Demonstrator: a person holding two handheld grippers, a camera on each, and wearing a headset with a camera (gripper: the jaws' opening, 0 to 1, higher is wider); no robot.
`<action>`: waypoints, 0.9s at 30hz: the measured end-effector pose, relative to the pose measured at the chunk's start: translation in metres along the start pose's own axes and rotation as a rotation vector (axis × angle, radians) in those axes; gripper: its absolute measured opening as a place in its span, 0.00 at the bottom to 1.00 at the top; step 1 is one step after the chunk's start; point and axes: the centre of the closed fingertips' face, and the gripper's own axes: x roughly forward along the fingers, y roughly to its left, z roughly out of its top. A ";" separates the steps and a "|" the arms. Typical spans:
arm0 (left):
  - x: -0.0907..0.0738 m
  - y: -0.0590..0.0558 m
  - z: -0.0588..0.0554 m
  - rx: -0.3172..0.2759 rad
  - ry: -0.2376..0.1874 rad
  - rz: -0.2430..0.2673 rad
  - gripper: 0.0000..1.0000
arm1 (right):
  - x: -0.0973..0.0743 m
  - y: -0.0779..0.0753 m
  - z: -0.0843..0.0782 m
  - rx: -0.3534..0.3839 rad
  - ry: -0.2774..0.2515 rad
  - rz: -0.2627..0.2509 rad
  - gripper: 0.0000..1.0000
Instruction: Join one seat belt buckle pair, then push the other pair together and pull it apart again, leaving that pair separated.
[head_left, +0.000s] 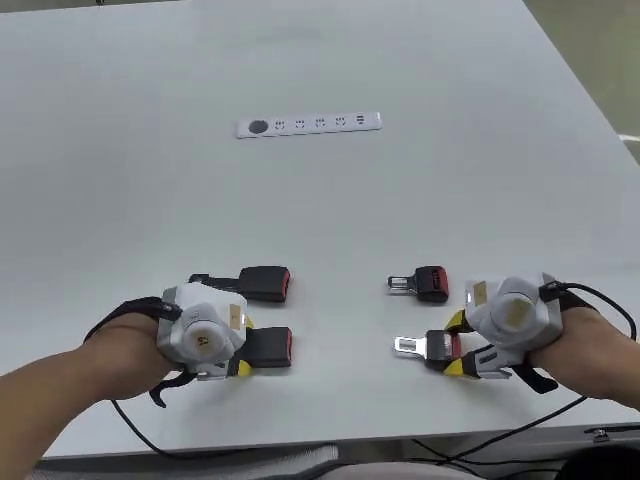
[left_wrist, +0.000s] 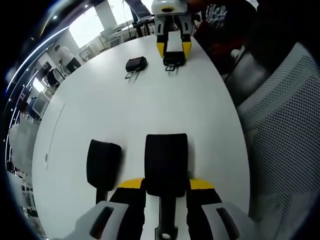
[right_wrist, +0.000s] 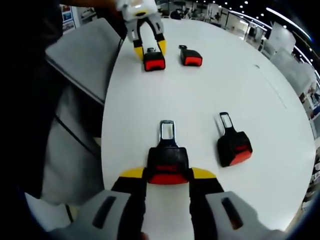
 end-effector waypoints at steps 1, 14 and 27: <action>0.000 0.000 0.000 -0.002 -0.001 0.000 0.32 | 0.000 0.000 0.000 -0.004 -0.004 0.002 0.34; -0.001 0.000 0.001 -0.055 0.002 -0.001 0.32 | 0.002 0.001 0.003 -0.050 0.032 0.021 0.34; -0.001 -0.001 0.001 -0.034 0.026 -0.004 0.31 | 0.018 0.009 0.035 -0.057 -0.010 0.023 0.34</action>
